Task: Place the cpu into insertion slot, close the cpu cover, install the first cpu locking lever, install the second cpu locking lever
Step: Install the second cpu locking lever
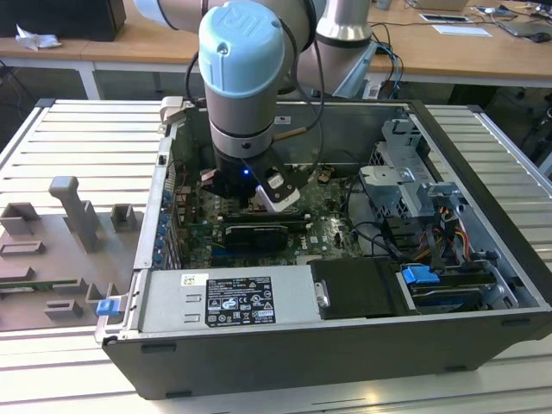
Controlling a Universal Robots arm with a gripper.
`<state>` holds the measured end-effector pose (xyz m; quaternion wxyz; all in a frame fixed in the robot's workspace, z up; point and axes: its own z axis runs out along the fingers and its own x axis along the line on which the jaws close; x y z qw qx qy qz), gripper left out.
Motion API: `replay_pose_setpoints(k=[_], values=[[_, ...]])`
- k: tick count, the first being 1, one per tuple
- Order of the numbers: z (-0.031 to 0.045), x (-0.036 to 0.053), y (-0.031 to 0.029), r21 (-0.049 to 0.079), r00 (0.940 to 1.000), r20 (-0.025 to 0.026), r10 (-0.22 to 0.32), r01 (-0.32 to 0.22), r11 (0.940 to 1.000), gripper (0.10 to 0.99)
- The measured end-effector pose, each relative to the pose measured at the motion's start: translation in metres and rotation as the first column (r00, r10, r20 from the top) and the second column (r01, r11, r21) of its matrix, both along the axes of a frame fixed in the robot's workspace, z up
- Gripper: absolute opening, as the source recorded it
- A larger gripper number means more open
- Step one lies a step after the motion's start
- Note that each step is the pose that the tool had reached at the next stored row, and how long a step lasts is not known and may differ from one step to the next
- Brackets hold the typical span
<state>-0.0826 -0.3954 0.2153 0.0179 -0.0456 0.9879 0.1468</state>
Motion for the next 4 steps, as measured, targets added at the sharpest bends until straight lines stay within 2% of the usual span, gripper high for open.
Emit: replay_pose_setpoints(k=[4], values=[[0.0056,0.0000,0.0000,0.001,1.0000,0.0001,0.000,0.000,1.0000,0.106]])
